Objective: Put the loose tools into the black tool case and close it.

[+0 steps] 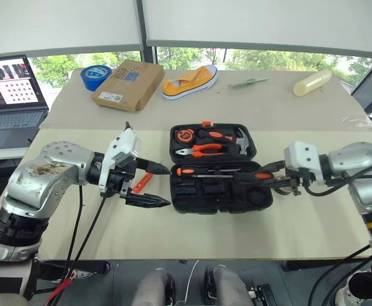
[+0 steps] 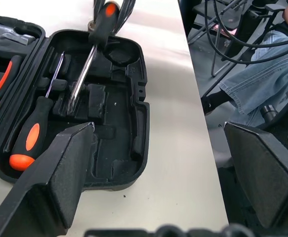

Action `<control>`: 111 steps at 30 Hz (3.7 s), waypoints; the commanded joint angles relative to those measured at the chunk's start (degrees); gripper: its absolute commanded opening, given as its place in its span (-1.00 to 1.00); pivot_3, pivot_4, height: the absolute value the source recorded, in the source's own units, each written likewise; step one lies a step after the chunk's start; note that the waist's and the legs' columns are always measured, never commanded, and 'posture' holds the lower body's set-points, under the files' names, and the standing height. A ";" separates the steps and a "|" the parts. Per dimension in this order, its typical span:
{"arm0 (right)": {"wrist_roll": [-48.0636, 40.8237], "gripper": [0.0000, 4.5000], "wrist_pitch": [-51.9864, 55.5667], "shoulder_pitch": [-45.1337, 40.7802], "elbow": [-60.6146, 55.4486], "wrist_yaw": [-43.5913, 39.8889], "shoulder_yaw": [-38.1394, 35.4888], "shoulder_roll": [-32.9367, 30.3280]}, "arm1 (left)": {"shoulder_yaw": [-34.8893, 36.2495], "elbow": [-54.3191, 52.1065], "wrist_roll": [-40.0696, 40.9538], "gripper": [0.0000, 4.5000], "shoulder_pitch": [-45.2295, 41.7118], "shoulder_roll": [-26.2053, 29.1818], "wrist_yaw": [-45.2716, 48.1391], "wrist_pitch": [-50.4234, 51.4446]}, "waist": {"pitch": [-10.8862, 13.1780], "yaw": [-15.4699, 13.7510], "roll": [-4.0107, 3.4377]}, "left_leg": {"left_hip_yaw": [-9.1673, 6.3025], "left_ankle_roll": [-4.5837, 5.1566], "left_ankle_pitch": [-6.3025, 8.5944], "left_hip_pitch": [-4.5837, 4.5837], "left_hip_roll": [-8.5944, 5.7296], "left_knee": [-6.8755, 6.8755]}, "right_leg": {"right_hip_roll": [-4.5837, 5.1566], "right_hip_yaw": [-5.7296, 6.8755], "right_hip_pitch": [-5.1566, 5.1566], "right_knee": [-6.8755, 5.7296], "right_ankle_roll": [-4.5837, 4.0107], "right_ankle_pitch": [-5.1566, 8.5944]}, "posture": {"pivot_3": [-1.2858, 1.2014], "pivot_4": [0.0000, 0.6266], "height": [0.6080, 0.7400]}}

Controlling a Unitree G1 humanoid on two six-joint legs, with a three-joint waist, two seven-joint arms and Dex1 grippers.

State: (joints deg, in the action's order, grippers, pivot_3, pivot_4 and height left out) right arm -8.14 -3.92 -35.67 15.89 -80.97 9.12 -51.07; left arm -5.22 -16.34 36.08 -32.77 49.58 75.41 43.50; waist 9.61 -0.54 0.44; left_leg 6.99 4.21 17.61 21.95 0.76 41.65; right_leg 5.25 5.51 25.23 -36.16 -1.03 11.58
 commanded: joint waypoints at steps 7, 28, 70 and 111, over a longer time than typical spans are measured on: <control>6.38 -0.54 -8.48 -7.55 12.57 1.71 2.48 4.85 | 1.61 -2.02 -0.02 1.00 0.06 0.96 -1.16 -1.32 | 0.01 0.09 -0.01 | -0.01 0.00 0.00 0.00 0.01 0.00 | 0.01 0.02 0.00 -0.02 -0.01 0.00 | 0.03 -0.52 0.87; -1.46 -0.22 6.52 -7.62 4.94 1.67 -1.24 8.34 | 0.39 0.36 -1.33 1.00 -0.94 0.15 -1.45 -3.91 | 0.01 0.49 -0.02 | -0.03 -0.01 0.00 -0.01 0.02 0.00 | 0.05 0.04 -0.02 -0.04 -0.04 -0.02 | 0.03 -0.52 0.87; -31.08 0.99 44.34 11.90 -36.35 10.84 -23.13 -0.53 | 43.61 -8.00 -5.66 1.00 47.58 5.57 -16.58 4.19 | 0.01 0.51 0.15 | -0.21 -0.08 0.02 -0.19 0.03 -0.65 | 0.46 0.11 0.01 0.21 -0.13 -0.03 | 0.03 -0.52 0.87; -35.78 1.00 44.07 20.80 -48.69 27.99 -24.56 2.59 | -20.46 12.56 -18.36 -0.59 -13.11 -5.62 -34.74 29.24 | 0.09 -0.59 0.44 | -0.23 -0.06 -0.12 -0.21 -0.29 -0.55 | 0.14 0.06 -0.09 0.02 -0.06 0.00 | 0.03 -0.52 0.87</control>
State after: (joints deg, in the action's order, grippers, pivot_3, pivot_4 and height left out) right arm -43.40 41.61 -14.86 -31.14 -52.77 -12.70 -47.27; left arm -26.38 -5.02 18.33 -46.95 43.77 40.60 72.75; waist 9.70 -1.13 0.88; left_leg 6.75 4.15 17.49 21.75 0.47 41.10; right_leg 5.39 5.56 25.15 -36.14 -1.09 11.58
